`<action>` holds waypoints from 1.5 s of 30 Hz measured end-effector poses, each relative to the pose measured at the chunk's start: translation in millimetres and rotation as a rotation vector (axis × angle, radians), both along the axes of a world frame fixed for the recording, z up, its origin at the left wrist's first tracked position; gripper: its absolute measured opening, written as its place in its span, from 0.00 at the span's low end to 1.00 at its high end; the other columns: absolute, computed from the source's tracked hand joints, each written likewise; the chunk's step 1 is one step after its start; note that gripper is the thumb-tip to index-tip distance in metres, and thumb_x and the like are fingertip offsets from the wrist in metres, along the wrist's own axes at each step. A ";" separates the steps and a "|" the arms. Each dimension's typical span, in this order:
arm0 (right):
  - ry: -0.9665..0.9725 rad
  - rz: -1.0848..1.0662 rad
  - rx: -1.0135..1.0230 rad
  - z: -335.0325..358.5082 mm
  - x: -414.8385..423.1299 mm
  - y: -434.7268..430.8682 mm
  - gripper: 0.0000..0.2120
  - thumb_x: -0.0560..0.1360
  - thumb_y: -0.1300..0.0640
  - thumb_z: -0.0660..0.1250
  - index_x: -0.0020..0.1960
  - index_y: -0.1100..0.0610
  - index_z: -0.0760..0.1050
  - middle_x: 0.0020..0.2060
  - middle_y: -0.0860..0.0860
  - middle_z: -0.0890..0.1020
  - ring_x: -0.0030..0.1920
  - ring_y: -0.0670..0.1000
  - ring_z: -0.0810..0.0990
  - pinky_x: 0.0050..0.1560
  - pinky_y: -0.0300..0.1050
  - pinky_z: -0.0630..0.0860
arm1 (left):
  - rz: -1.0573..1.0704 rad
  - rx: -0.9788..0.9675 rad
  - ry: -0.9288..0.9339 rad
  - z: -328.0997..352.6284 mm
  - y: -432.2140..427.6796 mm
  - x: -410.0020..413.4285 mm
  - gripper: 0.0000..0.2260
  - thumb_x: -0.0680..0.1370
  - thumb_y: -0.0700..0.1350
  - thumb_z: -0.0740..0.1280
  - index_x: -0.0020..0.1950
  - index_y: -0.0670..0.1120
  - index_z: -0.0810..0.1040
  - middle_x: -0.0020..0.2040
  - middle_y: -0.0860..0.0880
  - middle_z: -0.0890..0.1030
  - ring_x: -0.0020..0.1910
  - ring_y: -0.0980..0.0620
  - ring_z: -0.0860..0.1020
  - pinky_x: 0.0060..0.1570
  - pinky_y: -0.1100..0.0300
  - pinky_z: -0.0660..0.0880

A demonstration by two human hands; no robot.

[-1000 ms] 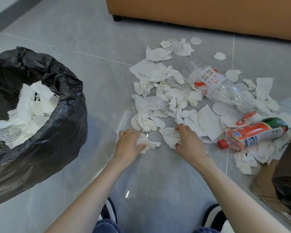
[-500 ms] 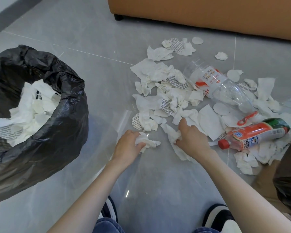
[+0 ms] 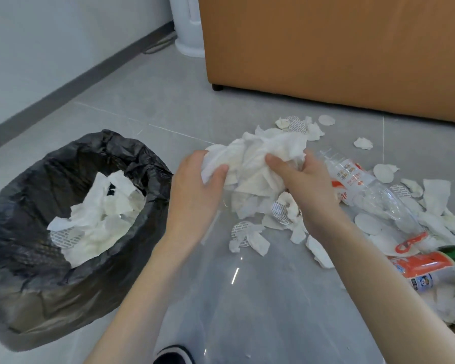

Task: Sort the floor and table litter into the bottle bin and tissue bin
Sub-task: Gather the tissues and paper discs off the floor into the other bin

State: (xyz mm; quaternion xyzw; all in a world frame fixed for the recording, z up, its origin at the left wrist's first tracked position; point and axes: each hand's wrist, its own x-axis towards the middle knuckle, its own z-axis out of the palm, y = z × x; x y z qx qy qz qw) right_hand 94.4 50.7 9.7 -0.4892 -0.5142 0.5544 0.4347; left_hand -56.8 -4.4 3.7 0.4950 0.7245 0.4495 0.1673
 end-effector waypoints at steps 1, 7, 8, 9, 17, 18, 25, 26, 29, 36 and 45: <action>0.051 0.019 -0.003 9.5 -9.9 1.3 0.07 0.75 0.56 0.70 0.52 0.56 0.77 0.47 0.52 0.85 0.48 0.51 0.84 0.54 0.52 0.80 | 0.022 0.040 0.001 12.8 -1.4 -7.1 0.06 0.78 0.47 0.65 0.54 0.50 0.74 0.49 0.55 0.76 0.46 0.58 0.73 0.42 0.71 0.66; 0.237 0.200 -0.046 43.0 -82.8 -7.4 0.13 0.76 0.57 0.68 0.59 0.60 0.76 0.51 0.53 0.84 0.51 0.51 0.84 0.51 0.47 0.80 | 0.213 0.171 -0.038 57.0 -28.7 -58.1 0.07 0.78 0.46 0.63 0.53 0.57 0.71 0.50 0.58 0.77 0.49 0.60 0.74 0.43 0.71 0.68; 0.239 0.244 -0.048 44.7 -96.5 -11.9 0.13 0.76 0.56 0.68 0.59 0.59 0.75 0.51 0.53 0.84 0.51 0.51 0.84 0.53 0.48 0.80 | 0.245 0.172 -0.044 59.2 -35.0 -66.0 0.08 0.78 0.45 0.63 0.53 0.57 0.70 0.50 0.58 0.76 0.49 0.59 0.74 0.43 0.70 0.68; 0.240 0.288 -0.045 46.2 -109.5 -17.2 0.13 0.76 0.56 0.68 0.59 0.58 0.75 0.51 0.52 0.84 0.51 0.50 0.84 0.53 0.48 0.80 | 0.276 0.168 -0.050 60.3 -41.0 -73.8 0.08 0.78 0.45 0.62 0.54 0.57 0.70 0.50 0.58 0.76 0.49 0.59 0.74 0.43 0.68 0.68; -0.119 0.528 0.116 28.4 -185.0 -50.6 0.16 0.74 0.54 0.68 0.61 0.53 0.70 0.55 0.44 0.78 0.55 0.46 0.78 0.55 0.42 0.75 | 0.487 0.064 -0.061 42.8 -83.6 -127.0 0.13 0.77 0.44 0.60 0.61 0.56 0.69 0.57 0.55 0.75 0.54 0.50 0.75 0.50 0.50 0.76; -0.243 0.555 0.193 24.4 -186.8 -52.5 0.19 0.74 0.54 0.69 0.63 0.52 0.69 0.57 0.42 0.75 0.57 0.44 0.74 0.55 0.37 0.71 | 0.489 0.013 -0.049 39.1 -86.5 -130.8 0.15 0.78 0.45 0.60 0.64 0.56 0.68 0.61 0.53 0.74 0.56 0.47 0.75 0.52 0.47 0.76; -0.434 0.515 0.442 7.9 -175.7 -48.5 0.29 0.73 0.59 0.70 0.71 0.52 0.65 0.68 0.46 0.68 0.64 0.42 0.69 0.60 0.25 0.63 | 0.405 -0.095 0.012 24.5 -85.8 -135.4 0.22 0.80 0.45 0.60 0.74 0.52 0.62 0.73 0.52 0.66 0.71 0.54 0.64 0.62 0.65 0.59; -0.415 0.484 0.453 8.9 -172.7 -46.3 0.27 0.74 0.59 0.69 0.70 0.52 0.66 0.67 0.45 0.69 0.61 0.40 0.69 0.56 0.20 0.62 | 0.388 -0.081 0.017 25.4 -83.8 -133.0 0.21 0.80 0.45 0.60 0.74 0.52 0.63 0.72 0.53 0.67 0.71 0.55 0.65 0.62 0.66 0.59; -0.320 0.412 0.395 12.6 -158.6 -40.8 0.21 0.75 0.59 0.67 0.67 0.50 0.70 0.62 0.43 0.73 0.59 0.38 0.70 0.60 0.27 0.67 | 0.333 -0.029 0.069 29.3 -74.2 -122.9 0.20 0.81 0.44 0.59 0.73 0.52 0.64 0.71 0.53 0.68 0.69 0.56 0.66 0.63 0.65 0.61; -0.173 0.272 0.171 1.3 -129.3 -31.5 0.18 0.76 0.64 0.62 0.62 0.49 0.73 0.59 0.39 0.75 0.60 0.41 0.75 0.54 0.35 0.73 | 0.245 -0.053 0.176 32.6 -59.7 -106.6 0.16 0.80 0.44 0.60 0.67 0.52 0.71 0.64 0.54 0.74 0.64 0.55 0.71 0.62 0.60 0.67; -0.148 0.198 0.045 -19.3 -111.2 -32.5 0.16 0.76 0.65 0.61 0.57 0.48 0.74 0.56 0.40 0.77 0.55 0.43 0.77 0.47 0.31 0.71 | -0.027 -0.564 0.134 -8.3 -56.4 -109.2 0.15 0.82 0.48 0.55 0.47 0.45 0.79 0.44 0.50 0.80 0.47 0.50 0.76 0.43 0.61 0.68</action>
